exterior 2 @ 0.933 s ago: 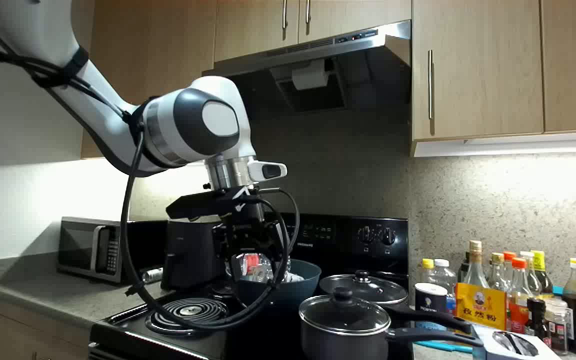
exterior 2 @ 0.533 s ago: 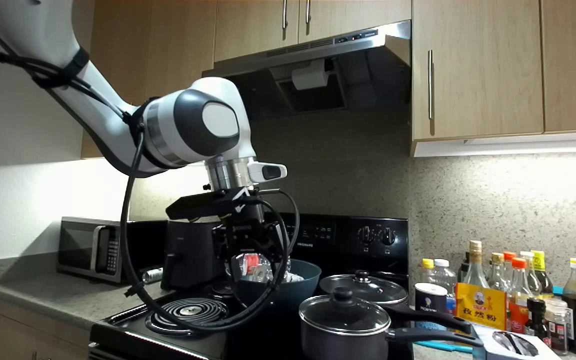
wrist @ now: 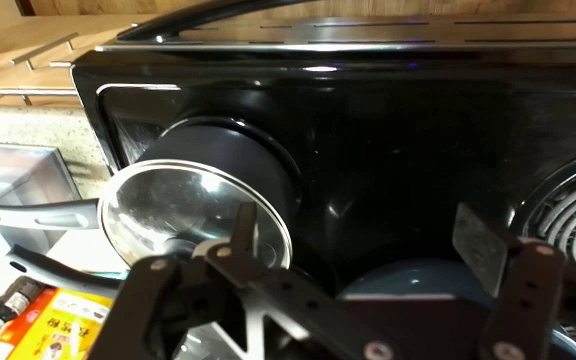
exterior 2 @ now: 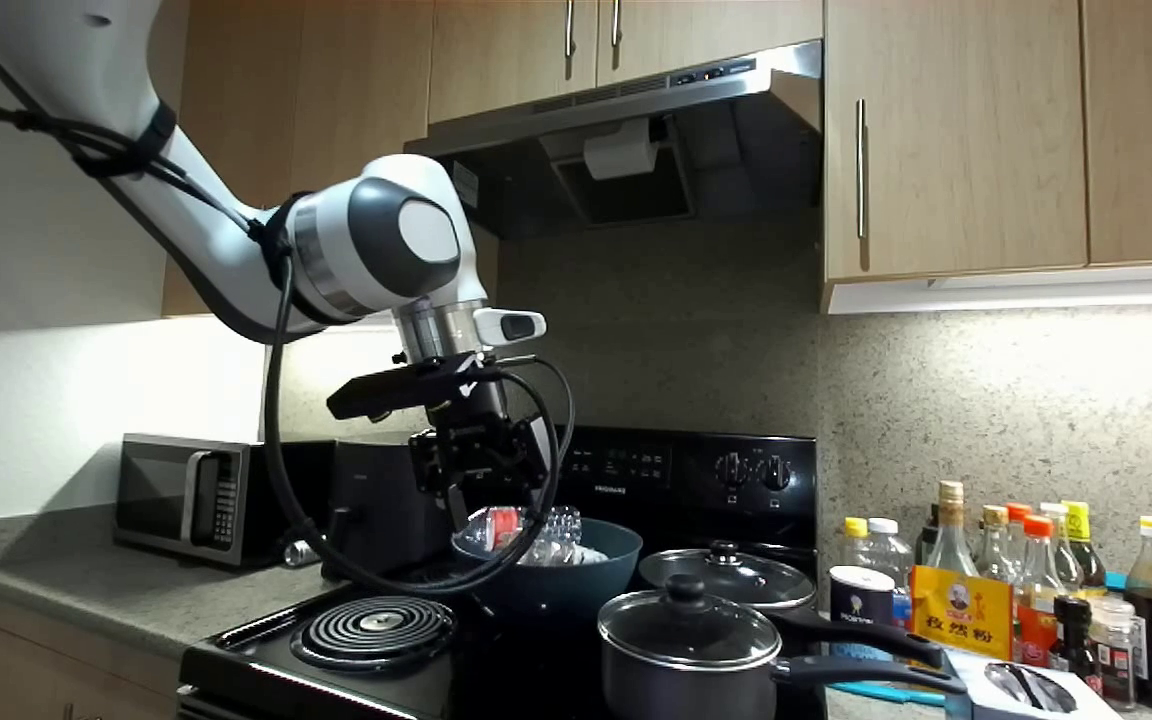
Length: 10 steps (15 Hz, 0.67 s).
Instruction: Remove the blue bowl from the stove and place it on the left side of the countertop
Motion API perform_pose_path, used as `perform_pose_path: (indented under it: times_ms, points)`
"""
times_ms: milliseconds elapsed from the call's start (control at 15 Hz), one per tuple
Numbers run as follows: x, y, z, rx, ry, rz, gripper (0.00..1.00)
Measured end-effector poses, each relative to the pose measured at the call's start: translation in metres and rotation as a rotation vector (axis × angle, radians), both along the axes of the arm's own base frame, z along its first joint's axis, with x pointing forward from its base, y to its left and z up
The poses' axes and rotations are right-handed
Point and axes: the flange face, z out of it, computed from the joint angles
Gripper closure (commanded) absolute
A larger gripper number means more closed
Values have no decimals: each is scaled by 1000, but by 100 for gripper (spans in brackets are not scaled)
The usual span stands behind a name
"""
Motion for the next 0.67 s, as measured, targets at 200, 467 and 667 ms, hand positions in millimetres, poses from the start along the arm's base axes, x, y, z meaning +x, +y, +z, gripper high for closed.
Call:
perform_pose_path:
  times_ms: [200, 467, 667]
  points:
    - [19, 27, 11, -16, -21, 25, 0]
    - [27, 35, 15, -14, -28, 28, 0]
    - [27, 34, 15, -12, -28, 25, 0]
